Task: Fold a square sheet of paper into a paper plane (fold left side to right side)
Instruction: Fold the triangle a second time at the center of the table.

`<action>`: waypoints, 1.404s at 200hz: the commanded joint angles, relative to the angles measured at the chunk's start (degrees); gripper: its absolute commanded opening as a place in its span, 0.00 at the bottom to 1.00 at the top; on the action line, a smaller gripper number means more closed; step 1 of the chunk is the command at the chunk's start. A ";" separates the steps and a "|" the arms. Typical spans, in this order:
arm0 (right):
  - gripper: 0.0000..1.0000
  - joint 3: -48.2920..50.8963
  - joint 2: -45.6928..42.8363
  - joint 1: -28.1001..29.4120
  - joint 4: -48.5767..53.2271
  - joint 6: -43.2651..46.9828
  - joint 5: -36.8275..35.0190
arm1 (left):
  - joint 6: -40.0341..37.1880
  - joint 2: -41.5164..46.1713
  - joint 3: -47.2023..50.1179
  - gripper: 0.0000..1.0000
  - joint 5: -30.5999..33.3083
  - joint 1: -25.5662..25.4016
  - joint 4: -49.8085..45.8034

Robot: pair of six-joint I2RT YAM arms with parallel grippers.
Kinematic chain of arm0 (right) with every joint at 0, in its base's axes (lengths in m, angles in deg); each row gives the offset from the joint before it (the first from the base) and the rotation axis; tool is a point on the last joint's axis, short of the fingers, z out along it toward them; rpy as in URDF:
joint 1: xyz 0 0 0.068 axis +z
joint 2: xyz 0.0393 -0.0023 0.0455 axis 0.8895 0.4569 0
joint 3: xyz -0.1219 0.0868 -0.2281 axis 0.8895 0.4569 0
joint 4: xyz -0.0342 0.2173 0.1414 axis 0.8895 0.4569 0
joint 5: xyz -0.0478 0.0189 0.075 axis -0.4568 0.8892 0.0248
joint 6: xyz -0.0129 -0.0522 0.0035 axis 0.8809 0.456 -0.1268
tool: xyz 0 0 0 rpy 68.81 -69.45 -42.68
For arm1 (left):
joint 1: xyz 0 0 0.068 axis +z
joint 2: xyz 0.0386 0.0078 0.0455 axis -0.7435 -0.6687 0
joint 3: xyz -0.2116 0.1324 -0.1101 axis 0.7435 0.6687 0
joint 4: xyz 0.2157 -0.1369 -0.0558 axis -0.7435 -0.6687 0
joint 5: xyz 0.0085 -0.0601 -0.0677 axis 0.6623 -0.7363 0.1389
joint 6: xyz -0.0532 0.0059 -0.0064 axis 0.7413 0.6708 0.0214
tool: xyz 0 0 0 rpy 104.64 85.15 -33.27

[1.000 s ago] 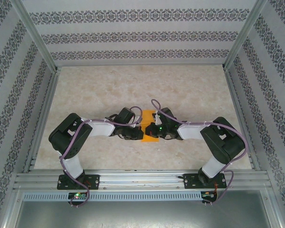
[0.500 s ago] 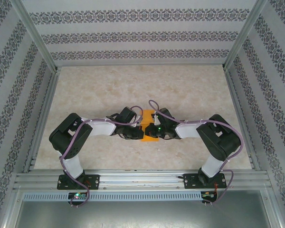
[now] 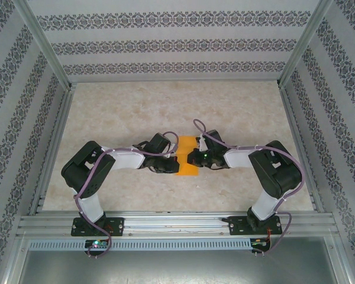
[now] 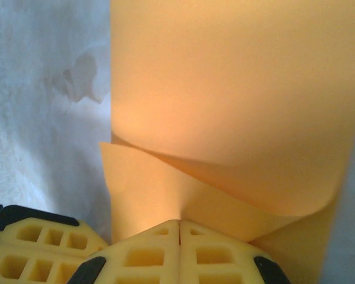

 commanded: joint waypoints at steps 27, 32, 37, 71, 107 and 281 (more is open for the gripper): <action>0.00 -2.59 2.33 -6.13 5.08 4.95 -4.17 | 0.13 -3.34 2.65 0.00 7.70 -0.19 -9.12; 0.00 -2.86 2.50 -6.58 5.27 5.14 -4.01 | 0.19 -3.32 2.67 0.00 7.65 -0.19 -9.01; 0.00 -3.12 2.70 -7.03 5.46 5.42 -3.85 | 0.22 -3.26 2.70 0.00 7.56 -0.19 -8.80; 0.00 -4.46 2.79 -9.66 6.79 6.87 -3.11 | 0.74 -2.65 3.22 0.00 6.73 -0.19 -7.17; 0.00 -5.40 -1.57 -10.11 9.42 7.44 -2.29 | 1.44 -2.12 3.35 0.00 5.43 -0.21 -5.50; 0.00 -2.18 2.41 -2.54 5.30 0.88 -1.97 | 1.07 0.27 -0.74 0.00 3.26 -0.36 -6.98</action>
